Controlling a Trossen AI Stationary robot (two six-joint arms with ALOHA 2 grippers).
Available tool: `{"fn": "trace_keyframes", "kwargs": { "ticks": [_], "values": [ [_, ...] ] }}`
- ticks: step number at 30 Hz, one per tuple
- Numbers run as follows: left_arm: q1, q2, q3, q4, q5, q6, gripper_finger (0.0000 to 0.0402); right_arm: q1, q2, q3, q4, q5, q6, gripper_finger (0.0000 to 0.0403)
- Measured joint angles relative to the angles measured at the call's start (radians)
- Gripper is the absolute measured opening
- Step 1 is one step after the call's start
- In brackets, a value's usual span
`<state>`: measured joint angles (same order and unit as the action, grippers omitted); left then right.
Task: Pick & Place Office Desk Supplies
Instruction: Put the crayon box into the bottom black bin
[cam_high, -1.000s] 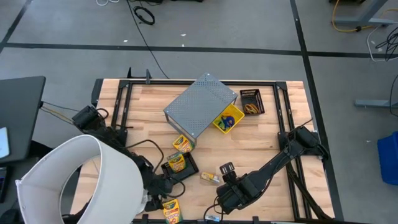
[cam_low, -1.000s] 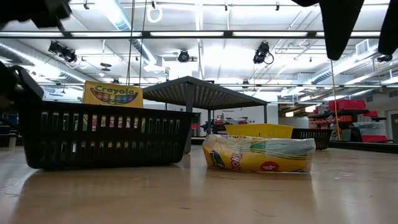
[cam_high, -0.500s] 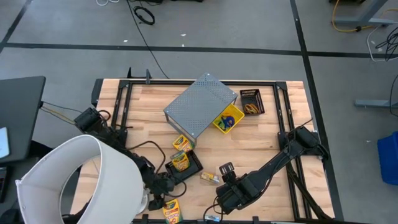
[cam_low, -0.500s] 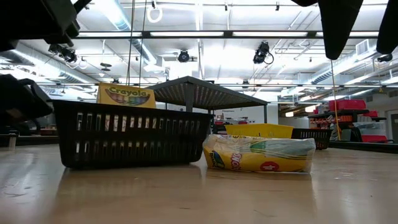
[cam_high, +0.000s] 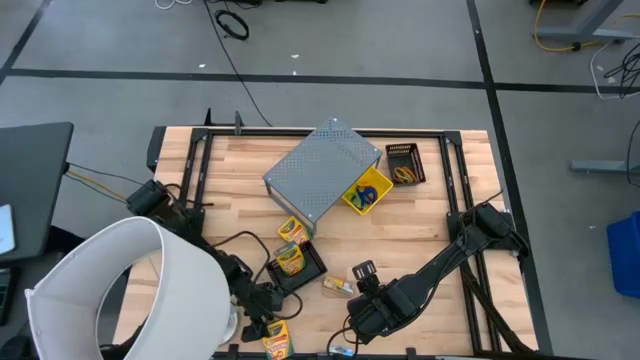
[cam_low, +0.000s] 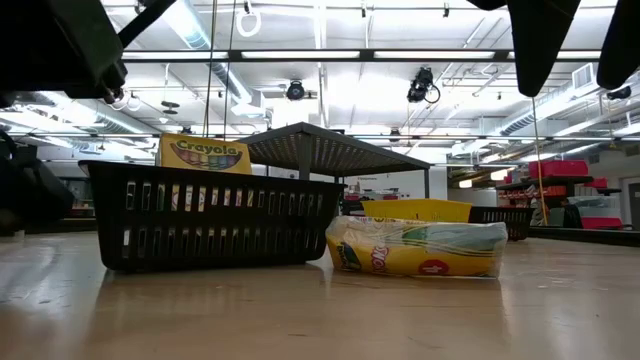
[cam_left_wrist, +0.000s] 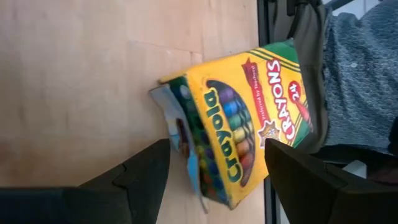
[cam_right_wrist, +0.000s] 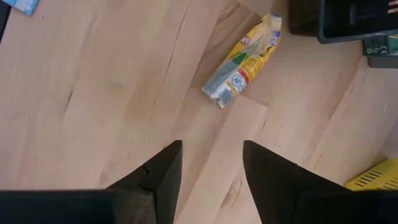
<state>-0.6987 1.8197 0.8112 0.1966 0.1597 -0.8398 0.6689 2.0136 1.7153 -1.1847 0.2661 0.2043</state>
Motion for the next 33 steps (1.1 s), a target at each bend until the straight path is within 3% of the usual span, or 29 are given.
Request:
{"fn": "trace_keyframes", "kwargs": {
  "ticks": [4, 8, 19, 26, 33],
  "values": [
    [0.0, 0.013, 0.0, 0.022, -0.001, -0.002, 0.0259, 0.0, 0.0, 0.0, 0.0, 0.0, 0.0, 0.0176],
    [0.0, 0.013, 0.0, 0.017, -0.023, 0.006, 0.0223, 0.0, 0.0, 0.0, 0.0, 0.001, 0.0, 0.0176],
    [0.012, 0.013, 0.002, 0.028, -0.043, 0.085, 0.0016, 0.0, 0.0, 0.0, 0.001, 0.02, 0.0, 0.0176],
    [0.02, 0.005, 0.002, 0.015, -0.013, 0.092, 0.0005, 0.0, 0.0, 0.0, 0.002, 0.028, 0.0, 0.0176],
    [0.019, -0.049, 0.036, -0.105, -0.055, 0.127, 0.0003, 0.0, 0.0, 0.0, 0.004, 0.029, 0.0, 0.0176]
  ]
}}
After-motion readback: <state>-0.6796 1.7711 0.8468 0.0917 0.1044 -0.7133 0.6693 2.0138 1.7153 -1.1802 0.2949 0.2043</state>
